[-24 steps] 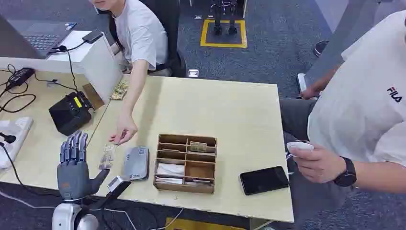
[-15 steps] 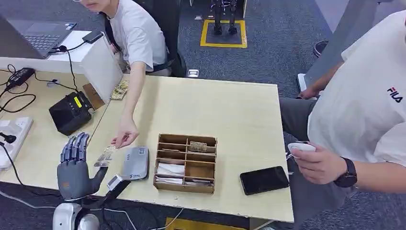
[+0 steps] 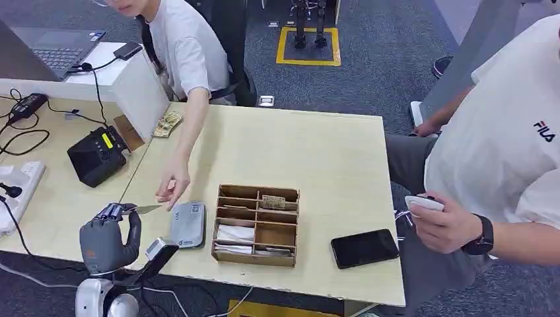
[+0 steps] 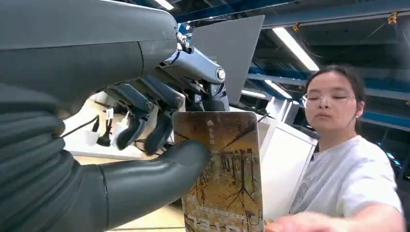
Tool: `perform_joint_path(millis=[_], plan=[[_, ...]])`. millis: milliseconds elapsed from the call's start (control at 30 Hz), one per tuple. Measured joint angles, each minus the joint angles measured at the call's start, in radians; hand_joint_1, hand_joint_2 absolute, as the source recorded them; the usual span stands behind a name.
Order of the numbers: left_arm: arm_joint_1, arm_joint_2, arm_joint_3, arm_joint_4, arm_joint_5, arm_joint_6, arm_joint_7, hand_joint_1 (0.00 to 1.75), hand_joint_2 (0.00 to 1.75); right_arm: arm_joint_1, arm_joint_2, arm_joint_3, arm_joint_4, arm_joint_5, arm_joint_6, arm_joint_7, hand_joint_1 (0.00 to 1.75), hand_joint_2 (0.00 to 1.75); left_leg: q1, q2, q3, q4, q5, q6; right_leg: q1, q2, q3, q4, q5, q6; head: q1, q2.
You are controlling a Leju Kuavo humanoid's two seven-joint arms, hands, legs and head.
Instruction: Pass the card to the sensor for recognition and then transmit it.
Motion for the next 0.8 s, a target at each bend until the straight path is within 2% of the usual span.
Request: perform_joint_path(millis=[400, 533, 667, 733, 800], plan=[[0.0, 0.003, -0.005, 0.005, 0.024, 0.0, -0.003, 1.75, 1.75, 0.0, 0.0, 0.0, 0.0, 0.0, -0.001, 0.0, 0.0, 0.0, 0.0, 0.0, 0.0, 0.0, 0.0, 0.0, 0.0, 0.0, 0.0, 0.0, 0.0, 0.0, 0.0, 0.0], [0.001, 0.01, -0.016, 0.007, 0.085, 0.0, -0.01, 1.75, 1.75, 0.0, 0.0, 0.0, 0.0, 0.001, -0.001, 0.0, 0.0, 0.0, 0.0, 0.0, 0.0, 0.0, 0.0, 0.0, 0.0, 0.0, 0.0, 0.0, 0.0, 0.0, 0.0, 0.0], [0.007, 0.029, -0.052, 0.007, 0.22, 0.0, -0.022, 1.75, 1.75, 0.0, 0.0, 0.0, 0.0, 0.0, -0.001, 0.0, 0.0, 0.0, 0.0, 0.0, 0.0, 0.0, 0.0, 0.0, 0.0, 0.0, 0.0, 0.0, 0.0, 0.0, 0.0, 0.0], [0.007, 0.04, -0.073, 0.007, 0.287, -0.022, 0.018, 1.75, 1.75, 0.001, 0.0, 0.0, 0.0, -0.002, -0.002, 0.0, 0.0, 0.0, 0.0, 0.0, 0.0, 0.0, 0.0, 0.0, 0.0, 0.0, 0.0, 0.0, 0.0, 0.0, 0.0, 0.0], [0.008, 0.05, -0.104, 0.005, 0.362, -0.077, 0.085, 1.75, 1.75, 0.001, 0.0, 0.0, 0.0, -0.005, -0.006, 0.003, 0.0, 0.0, 0.0, 0.0, 0.0, 0.0, 0.0, 0.0, 0.0, 0.0, 0.0, 0.0, 0.0, 0.0, 0.0, 0.0]])
